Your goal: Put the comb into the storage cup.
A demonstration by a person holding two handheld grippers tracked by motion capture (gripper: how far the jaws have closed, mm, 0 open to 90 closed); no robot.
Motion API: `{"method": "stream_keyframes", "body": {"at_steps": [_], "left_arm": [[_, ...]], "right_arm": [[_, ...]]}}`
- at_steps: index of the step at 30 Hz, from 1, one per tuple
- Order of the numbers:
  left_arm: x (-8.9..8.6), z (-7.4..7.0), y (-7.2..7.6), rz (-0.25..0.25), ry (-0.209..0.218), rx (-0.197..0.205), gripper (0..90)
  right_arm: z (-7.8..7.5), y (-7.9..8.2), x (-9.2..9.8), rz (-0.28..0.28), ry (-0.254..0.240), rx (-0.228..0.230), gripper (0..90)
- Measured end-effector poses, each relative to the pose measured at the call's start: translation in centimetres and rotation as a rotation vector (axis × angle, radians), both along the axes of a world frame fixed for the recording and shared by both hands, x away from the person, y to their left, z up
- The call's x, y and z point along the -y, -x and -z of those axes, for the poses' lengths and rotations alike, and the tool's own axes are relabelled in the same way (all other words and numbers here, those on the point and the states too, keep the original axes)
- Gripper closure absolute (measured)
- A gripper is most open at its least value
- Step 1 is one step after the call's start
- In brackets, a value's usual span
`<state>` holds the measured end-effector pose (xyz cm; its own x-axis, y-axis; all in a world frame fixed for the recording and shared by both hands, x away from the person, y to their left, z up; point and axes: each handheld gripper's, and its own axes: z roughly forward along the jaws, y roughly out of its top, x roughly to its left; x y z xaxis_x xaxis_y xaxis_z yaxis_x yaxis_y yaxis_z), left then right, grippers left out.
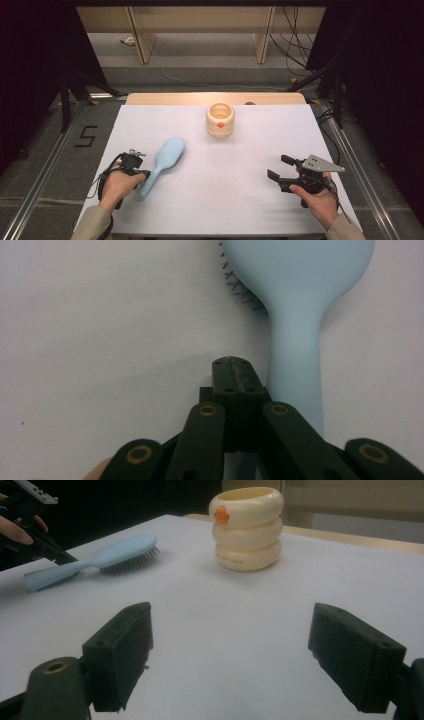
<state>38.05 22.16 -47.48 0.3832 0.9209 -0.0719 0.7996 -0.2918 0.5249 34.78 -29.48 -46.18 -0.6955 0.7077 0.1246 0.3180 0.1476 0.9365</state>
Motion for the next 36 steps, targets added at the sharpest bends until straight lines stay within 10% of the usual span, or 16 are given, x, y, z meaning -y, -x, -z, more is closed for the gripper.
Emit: {"method": "stream_keyframes", "body": {"at_steps": [6,17,24,36], "left_arm": [[-0.3,-1.2,0.2,0.049,-0.032,0.085,78.3],[0.6,-3.1,0.7,0.12,0.047,0.161,14.4],[1.8,-2.5,0.6,0.154,0.011,0.165,0.0],[2.7,-1.7,-0.2,0.155,-0.077,0.088,4.3]], "right_arm": [[0.0,0.0,0.0,-0.002,-0.001,-0.001,18.7],[0.1,0.0,0.0,-0.003,0.002,-0.008,18.7],[0.1,-0.1,0.0,-0.002,0.003,-0.016,18.7],[0.1,-0.1,0.0,0.001,0.006,-0.014,18.7]]}}
